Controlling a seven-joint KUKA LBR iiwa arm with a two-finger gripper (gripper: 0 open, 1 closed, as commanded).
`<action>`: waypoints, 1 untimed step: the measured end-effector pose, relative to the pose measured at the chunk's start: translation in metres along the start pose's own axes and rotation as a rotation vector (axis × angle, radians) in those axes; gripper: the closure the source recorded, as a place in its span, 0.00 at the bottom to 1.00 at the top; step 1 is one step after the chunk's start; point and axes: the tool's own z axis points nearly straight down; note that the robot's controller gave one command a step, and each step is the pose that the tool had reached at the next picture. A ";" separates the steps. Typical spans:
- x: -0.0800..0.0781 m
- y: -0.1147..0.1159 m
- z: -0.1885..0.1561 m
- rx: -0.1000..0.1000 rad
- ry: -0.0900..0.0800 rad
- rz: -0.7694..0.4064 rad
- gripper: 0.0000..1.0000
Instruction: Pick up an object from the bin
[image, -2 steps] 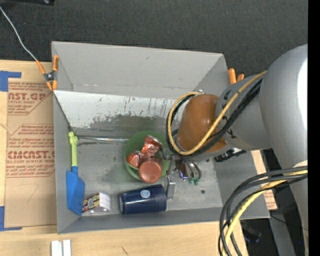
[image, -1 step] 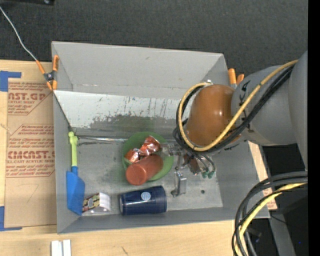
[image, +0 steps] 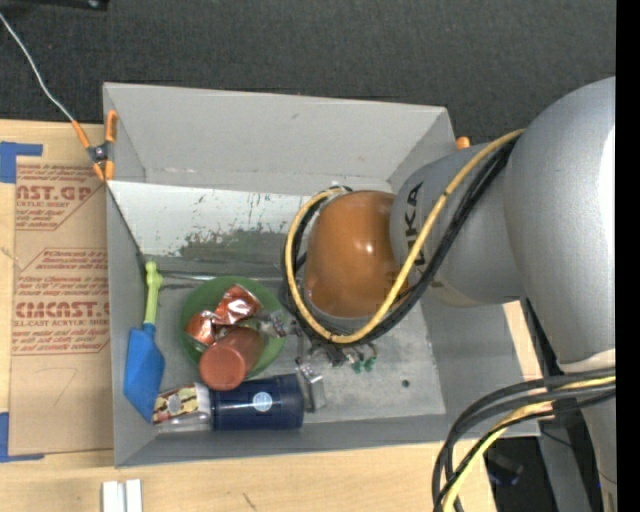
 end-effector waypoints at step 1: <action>-0.049 -0.041 0.025 0.006 -0.019 0.359 0.00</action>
Offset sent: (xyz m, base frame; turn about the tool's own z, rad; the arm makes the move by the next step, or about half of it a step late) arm 0.0075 0.1330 -0.0292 -0.0457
